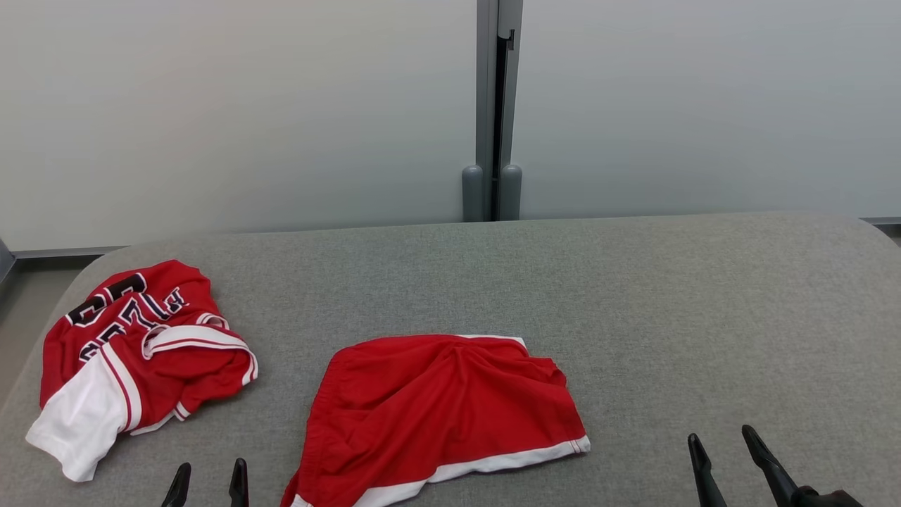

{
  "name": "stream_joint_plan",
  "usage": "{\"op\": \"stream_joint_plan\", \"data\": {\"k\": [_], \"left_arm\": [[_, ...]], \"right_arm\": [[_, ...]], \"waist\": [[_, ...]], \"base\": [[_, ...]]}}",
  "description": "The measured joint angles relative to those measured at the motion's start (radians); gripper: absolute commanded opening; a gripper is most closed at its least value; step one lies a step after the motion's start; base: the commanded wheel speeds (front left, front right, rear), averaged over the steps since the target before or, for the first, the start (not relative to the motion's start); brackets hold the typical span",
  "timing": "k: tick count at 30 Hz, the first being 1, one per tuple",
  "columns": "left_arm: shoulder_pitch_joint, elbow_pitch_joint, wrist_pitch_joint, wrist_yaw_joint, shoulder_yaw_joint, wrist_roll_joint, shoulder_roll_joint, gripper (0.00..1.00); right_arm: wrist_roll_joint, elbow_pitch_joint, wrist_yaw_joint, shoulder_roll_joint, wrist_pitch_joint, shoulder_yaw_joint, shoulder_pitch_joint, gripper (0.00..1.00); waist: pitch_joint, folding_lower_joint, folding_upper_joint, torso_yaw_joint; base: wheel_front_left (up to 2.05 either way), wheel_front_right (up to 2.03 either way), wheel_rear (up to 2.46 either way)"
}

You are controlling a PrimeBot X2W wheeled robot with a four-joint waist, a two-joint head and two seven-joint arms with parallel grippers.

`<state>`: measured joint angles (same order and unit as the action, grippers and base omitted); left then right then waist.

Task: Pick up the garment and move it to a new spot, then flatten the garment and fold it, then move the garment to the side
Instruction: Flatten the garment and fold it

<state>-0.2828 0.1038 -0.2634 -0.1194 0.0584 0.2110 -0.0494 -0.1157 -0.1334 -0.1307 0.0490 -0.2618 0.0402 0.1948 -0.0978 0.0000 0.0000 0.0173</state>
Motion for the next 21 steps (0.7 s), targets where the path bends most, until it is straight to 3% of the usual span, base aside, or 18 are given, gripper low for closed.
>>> {"op": "stream_joint_plan", "data": {"k": [7,12,17,21], "left_arm": [[0.0,0.013,0.0,-0.003,-0.011,-0.003,0.0,1.0],[0.001,0.052,0.013,-0.003,-0.06,-0.006,-0.003,1.0],[0.02,0.012,0.194,-0.006,-0.111,-0.011,-0.034,1.0],[0.006,-0.064,0.373,-0.007,-0.156,0.0,-0.065,1.0]], "right_arm": [[0.0,-0.002,0.0,0.0,0.0,0.017,-0.006,1.0],[-0.021,-0.024,0.0,0.031,-0.002,0.137,-0.063,1.0],[-0.1,-0.103,0.0,0.148,0.11,0.319,-0.168,1.0],[-0.15,-0.14,0.0,0.206,0.203,0.416,-0.24,1.0]], "waist": [[-0.007,0.0,0.0,-0.017],[0.007,0.0,0.0,-0.026],[0.036,0.0001,0.0,-0.026],[0.064,0.0,0.0,-0.022]], "base": [[0.0,0.0,0.0],[0.0,0.0,0.0],[0.0,0.0,0.0],[0.0,0.0,0.0]]}}
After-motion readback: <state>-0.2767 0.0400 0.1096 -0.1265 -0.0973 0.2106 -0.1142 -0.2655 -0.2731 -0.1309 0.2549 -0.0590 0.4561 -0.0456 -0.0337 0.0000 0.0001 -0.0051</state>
